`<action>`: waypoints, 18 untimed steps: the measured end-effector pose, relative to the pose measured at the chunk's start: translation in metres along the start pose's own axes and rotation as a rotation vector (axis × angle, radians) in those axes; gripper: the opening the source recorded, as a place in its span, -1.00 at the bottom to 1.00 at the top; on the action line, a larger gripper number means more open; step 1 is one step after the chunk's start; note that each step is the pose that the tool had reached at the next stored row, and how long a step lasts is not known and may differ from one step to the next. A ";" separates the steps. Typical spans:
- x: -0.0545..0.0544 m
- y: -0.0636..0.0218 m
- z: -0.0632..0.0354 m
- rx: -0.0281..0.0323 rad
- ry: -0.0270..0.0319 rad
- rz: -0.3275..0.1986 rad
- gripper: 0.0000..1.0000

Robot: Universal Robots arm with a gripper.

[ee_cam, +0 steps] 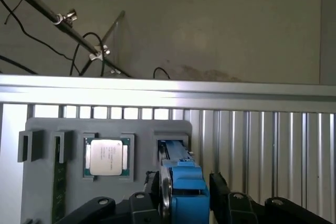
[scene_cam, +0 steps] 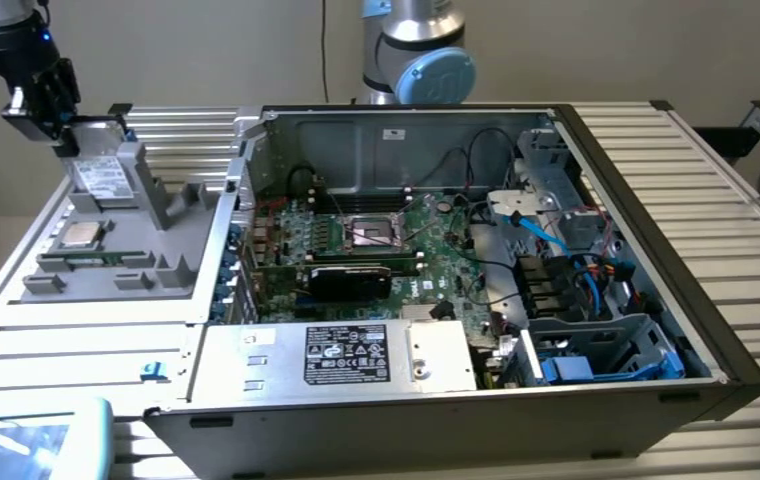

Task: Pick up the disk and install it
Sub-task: 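Pick up the disk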

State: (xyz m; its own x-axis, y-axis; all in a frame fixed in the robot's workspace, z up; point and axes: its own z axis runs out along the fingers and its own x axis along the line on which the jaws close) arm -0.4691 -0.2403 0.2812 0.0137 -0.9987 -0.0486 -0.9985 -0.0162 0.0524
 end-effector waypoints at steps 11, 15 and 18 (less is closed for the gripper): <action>0.002 0.0003 0.0000 -0.0013 -0.0010 0.000 -0.22; 0.003 0.0003 -0.0001 -0.0013 -0.0010 0.000 -0.22; 0.005 0.0005 -0.0001 -0.0013 -0.0011 0.000 -0.22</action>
State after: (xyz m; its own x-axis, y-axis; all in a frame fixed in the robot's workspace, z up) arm -0.4695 -0.2449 0.2811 0.0138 -0.9987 -0.0497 -0.9984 -0.0165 0.0537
